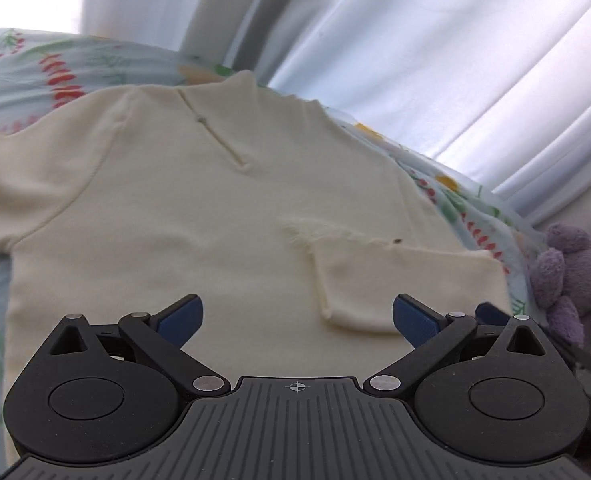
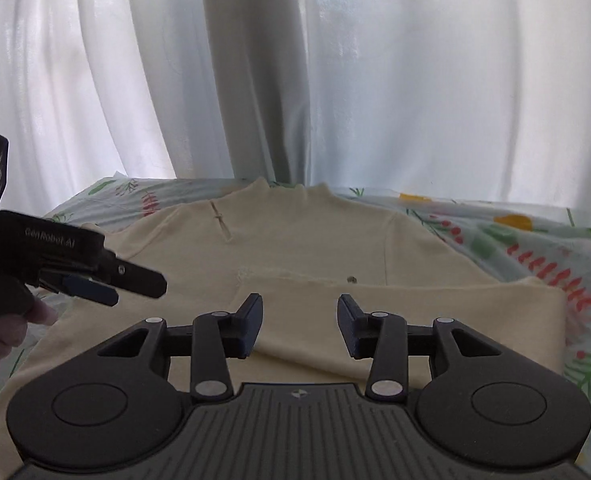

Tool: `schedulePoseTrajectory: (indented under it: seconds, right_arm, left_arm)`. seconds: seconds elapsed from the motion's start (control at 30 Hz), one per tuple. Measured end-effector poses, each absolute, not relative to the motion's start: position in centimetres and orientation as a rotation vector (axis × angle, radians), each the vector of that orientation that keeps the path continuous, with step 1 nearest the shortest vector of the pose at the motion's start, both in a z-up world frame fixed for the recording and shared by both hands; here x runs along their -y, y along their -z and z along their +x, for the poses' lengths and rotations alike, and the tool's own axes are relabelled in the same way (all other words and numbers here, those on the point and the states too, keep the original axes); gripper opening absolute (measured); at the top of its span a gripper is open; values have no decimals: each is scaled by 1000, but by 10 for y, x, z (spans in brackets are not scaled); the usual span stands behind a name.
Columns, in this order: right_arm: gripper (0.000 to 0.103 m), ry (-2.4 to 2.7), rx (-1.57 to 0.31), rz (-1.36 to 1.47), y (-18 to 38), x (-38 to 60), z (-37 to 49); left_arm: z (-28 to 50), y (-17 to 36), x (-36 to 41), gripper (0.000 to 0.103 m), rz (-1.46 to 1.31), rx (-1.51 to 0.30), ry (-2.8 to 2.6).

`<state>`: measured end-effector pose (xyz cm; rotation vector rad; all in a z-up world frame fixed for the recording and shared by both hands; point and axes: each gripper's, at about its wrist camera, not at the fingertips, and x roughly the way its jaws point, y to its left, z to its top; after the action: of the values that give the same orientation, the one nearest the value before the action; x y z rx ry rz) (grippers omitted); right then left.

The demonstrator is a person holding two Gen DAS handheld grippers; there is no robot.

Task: Fold small clothes
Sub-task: 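Carry the sleeve across the sweater chest with the right gripper and release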

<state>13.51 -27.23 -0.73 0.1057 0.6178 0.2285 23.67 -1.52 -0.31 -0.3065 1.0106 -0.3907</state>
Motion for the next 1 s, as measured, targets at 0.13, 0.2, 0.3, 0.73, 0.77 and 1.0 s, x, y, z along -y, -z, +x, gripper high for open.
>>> schedulePoseTrajectory:
  seconds: [0.13, 0.2, 0.3, 0.73, 0.77, 1.0]
  right_arm:
    - [41, -155, -654, 179, 18, 291, 121]
    - [41, -130, -662, 215, 23, 300, 116]
    - [41, -95, -665, 258, 24, 310, 108]
    - [41, -43, -672, 340, 23, 325, 111]
    - [41, -45, -670, 343, 22, 325, 112]
    - [41, -26, -677, 374, 23, 332, 125]
  left_arm:
    - [265, 23, 37, 73, -340, -1103, 456]
    - [274, 35, 44, 72, -373, -1149, 484]
    - [281, 41, 48, 69, -411, -1148, 499]
    - [295, 31, 59, 6, -357, -1150, 535]
    - [294, 21, 52, 5, -357, -1107, 529]
    - [308, -10, -4, 5, -212, -949, 321]
